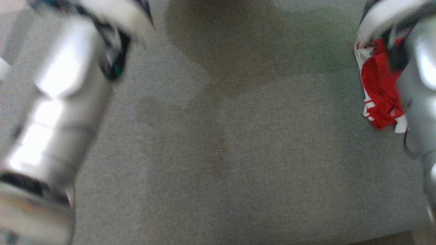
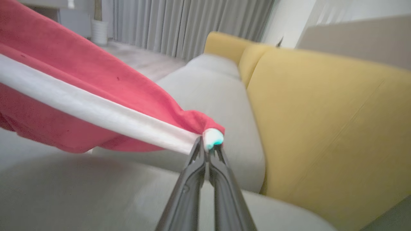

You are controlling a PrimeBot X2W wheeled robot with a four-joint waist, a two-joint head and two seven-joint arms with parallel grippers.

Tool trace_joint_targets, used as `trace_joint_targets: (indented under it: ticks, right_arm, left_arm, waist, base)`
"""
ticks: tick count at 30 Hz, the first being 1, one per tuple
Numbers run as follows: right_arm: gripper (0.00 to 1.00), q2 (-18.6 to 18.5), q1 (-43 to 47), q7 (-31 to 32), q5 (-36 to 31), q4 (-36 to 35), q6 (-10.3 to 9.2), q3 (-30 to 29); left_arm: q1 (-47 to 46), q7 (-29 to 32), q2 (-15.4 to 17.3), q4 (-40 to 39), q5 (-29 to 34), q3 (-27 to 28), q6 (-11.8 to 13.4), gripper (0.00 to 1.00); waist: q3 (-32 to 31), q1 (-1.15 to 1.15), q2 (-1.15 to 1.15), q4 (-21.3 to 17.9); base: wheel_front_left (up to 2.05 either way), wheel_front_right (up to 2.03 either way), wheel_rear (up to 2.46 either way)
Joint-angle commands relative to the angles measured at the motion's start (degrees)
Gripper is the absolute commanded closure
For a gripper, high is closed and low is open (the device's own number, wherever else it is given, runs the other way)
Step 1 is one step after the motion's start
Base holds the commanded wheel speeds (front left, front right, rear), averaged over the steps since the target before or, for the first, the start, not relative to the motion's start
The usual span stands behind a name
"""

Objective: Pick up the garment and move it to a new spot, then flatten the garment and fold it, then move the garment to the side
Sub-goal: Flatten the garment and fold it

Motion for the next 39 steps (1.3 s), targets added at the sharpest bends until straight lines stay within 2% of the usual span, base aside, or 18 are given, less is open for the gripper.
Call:
trace_joint_targets:
  ticks: [1,3,6,12,17,21,30,35,39]
  right_arm:
    - [1.0,-0.7,3.41,0.17,1.45,1.08,-0.08,3.63]
    - [1.0,-1.15,4.98,0.69,2.33,2.08,-0.08,5.79]
    - [1.0,-2.99,9.38,3.36,5.98,3.93,-0.08,12.44]
    - [1.0,-9.26,15.68,10.75,16.54,1.55,-0.08,24.4]
    - [1.0,-15.33,18.66,15.27,24.76,-3.26,-0.08,30.88]
    - [1.0,-19.1,20.6,18.01,29.7,-6.47,-0.08,34.11]
    - [1.0,-26.67,27.02,20.08,37.13,-14.16,-0.08,35.61]
    - [1.0,-29.83,30.8,19.15,38.46,-19.31,-0.08,32.23]
    - [1.0,-30.27,32.19,17.97,36.59,-22.33,-0.08,27.09]
  left_arm:
    - [3.49,0.47,1.85,-0.68,0.03,-1.98,-0.53,1.0]
    - [6.1,1.12,2.05,-0.53,-0.17,-3.58,-0.67,1.0]
    - [13.45,3.1,3.39,-2.15,-0.89,-9.02,-0.83,1.0]
    - [22.96,7.08,8.43,-9.98,-3.44,-17.79,-0.86,1.0]
    - [26.52,7.95,10.41,-14.39,-3.1,-20.65,-0.75,1.0]
    - [28.67,8.19,10.97,-16.8,-2.64,-21.64,0.63,1.0]
    - [36.38,10.47,12.13,-24.73,-4.86,-23.53,3.53,1.0]
    - [40.09,11.8,12.72,-31.66,-6.47,-23.86,6.08,1.0]
    - [39.79,11.85,12.74,-34.7,-6.42,-22.55,9.27,1.0]
  waist:
    - [-0.91,0.0,0.0,0.88]
    - [-1.27,0.0,0.0,1.18]
    - [-2.67,0.0,0.0,1.89]
    - [-5.89,0.0,0.0,2.92]
    - [-8.86,0.0,0.0,3.14]
    - [-11.31,0.0,0.0,2.69]
    - [-16.81,0.0,0.0,1.01]
    - [-17.42,0.0,0.0,0.75]
    - [-15.36,0.0,0.0,1.9]
  base:
    - [0.0,0.0,0.0]
    - [0.0,0.0,0.0]
    - [0.0,0.0,0.0]
    - [0.0,0.0,0.0]
    - [0.0,0.0,0.0]
    - [0.0,0.0,0.0]
    - [0.0,0.0,0.0]
    - [0.0,0.0,0.0]
    - [0.0,0.0,0.0]
